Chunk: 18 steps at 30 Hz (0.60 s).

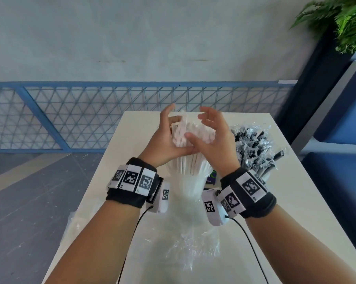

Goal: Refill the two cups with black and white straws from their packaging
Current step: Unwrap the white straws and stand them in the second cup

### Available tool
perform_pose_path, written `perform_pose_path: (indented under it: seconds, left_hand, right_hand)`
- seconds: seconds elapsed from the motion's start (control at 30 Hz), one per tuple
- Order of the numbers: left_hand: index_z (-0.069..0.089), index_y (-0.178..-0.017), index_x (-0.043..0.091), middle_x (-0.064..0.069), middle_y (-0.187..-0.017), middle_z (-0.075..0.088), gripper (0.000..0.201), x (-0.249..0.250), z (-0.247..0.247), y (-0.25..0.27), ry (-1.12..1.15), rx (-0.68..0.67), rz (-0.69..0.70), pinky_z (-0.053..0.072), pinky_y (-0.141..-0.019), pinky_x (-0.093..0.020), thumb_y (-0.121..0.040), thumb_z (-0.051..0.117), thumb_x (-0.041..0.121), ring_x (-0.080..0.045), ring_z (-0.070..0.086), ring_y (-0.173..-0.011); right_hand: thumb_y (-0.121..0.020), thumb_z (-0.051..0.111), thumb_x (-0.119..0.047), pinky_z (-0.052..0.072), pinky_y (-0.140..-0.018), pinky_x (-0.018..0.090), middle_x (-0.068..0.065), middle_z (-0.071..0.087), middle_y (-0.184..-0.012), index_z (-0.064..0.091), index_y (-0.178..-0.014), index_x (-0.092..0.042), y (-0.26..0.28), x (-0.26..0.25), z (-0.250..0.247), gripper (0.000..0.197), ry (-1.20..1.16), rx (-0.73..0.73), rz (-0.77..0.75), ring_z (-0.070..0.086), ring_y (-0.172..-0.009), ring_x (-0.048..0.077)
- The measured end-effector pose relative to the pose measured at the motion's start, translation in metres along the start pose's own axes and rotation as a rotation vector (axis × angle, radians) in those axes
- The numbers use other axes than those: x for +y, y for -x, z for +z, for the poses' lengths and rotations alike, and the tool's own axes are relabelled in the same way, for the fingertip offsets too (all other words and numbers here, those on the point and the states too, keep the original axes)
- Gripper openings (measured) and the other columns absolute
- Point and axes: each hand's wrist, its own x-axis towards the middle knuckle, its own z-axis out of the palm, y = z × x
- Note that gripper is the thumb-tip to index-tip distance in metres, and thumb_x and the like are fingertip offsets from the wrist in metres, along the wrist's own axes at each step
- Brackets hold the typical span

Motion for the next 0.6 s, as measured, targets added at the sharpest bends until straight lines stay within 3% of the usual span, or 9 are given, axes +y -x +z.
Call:
perform_pose_path:
  seconds: [0.1,0.2,0.27,0.33,0.4,0.47,0.53,0.6]
  left_hand:
    - [0.013,-0.145,0.024,-0.002,-0.141,0.039,0.103,0.015,-0.004,0.004,-0.018,0.026,0.193,0.031,-0.108,-0.017,-0.066,0.08,0.024,-0.008,0.039,-0.131]
    - [0.014,-0.147,0.015,-0.003,-0.152,0.026,0.083,0.026,0.001,0.001,-0.347,-0.013,0.352,0.021,-0.117,-0.029,-0.081,0.064,0.019,-0.006,0.021,-0.14]
    - [0.008,-0.149,0.013,-0.006,-0.157,0.016,0.074,0.016,0.007,0.0,-0.644,-0.106,0.262,0.013,-0.118,-0.038,-0.091,0.053,0.024,-0.011,0.012,-0.144]
    - [0.007,-0.149,0.011,-0.006,-0.158,0.011,0.067,0.002,0.013,0.006,-0.785,-0.237,0.145,0.006,-0.117,-0.036,-0.096,0.043,0.031,-0.016,0.008,-0.146]
    - [0.01,-0.148,0.01,-0.006,-0.156,0.022,0.065,-0.003,0.017,0.01,-0.782,-0.233,0.125,0.003,-0.116,-0.033,-0.096,0.039,0.036,-0.015,0.015,-0.145]
    - [0.011,-0.148,0.01,-0.003,-0.152,0.032,0.066,-0.002,0.016,0.01,-0.884,-0.185,0.138,-0.005,-0.116,-0.04,-0.096,0.035,0.042,-0.014,0.017,-0.144]
    - [0.012,-0.148,0.012,0.0,-0.153,0.031,0.069,-0.003,0.013,0.009,-1.012,-0.167,0.189,-0.013,-0.114,-0.048,-0.094,0.034,0.048,-0.013,0.012,-0.145]
    - [0.007,-0.149,0.016,0.004,-0.157,0.018,0.084,-0.007,0.006,0.011,-0.912,-0.092,0.258,-0.013,-0.113,-0.054,-0.085,0.044,0.056,-0.013,0.002,-0.146]
  right_hand:
    - [-0.08,0.069,-0.025,0.039,-0.091,0.006,-0.004,0.057,-0.117,0.04,-0.127,-0.027,0.0,-0.008,-0.004,0.056,-0.053,0.03,-0.154,0.055,-0.108,0.007]
    - [-0.094,0.045,-0.024,0.04,-0.101,0.023,0.002,0.057,-0.124,0.044,-0.132,-0.015,-0.003,-0.001,0.001,0.039,0.131,0.006,-0.267,0.053,-0.116,0.012]
    - [-0.094,0.024,-0.035,0.039,-0.106,0.038,0.005,0.054,-0.132,0.048,-0.13,-0.013,-0.001,0.015,0.006,0.049,0.366,-0.166,-0.212,0.048,-0.125,0.017]
    - [-0.088,0.009,-0.041,0.03,-0.111,0.043,0.002,0.048,-0.14,0.049,-0.131,-0.015,0.007,0.032,0.01,0.064,0.555,-0.355,-0.189,0.037,-0.135,0.016]
    - [-0.087,0.009,-0.042,0.028,-0.111,0.042,0.001,0.047,-0.14,0.049,-0.131,-0.016,0.008,0.039,0.009,0.065,0.549,-0.328,-0.191,0.036,-0.135,0.015]
    - [-0.088,0.011,-0.045,0.028,-0.112,0.042,0.001,0.045,-0.142,0.047,-0.134,-0.016,0.008,0.037,0.009,0.065,0.508,-0.266,-0.166,0.035,-0.136,0.015]
    - [-0.087,0.013,-0.051,0.023,-0.115,0.043,0.0,0.037,-0.148,0.042,-0.138,-0.018,0.012,0.034,0.009,0.067,0.478,-0.278,-0.113,0.029,-0.139,0.016]
    - [-0.086,0.029,-0.055,0.025,-0.113,0.035,0.003,0.028,-0.151,0.036,-0.139,-0.018,0.018,0.031,0.008,0.065,0.361,-0.178,-0.071,0.027,-0.139,0.015]
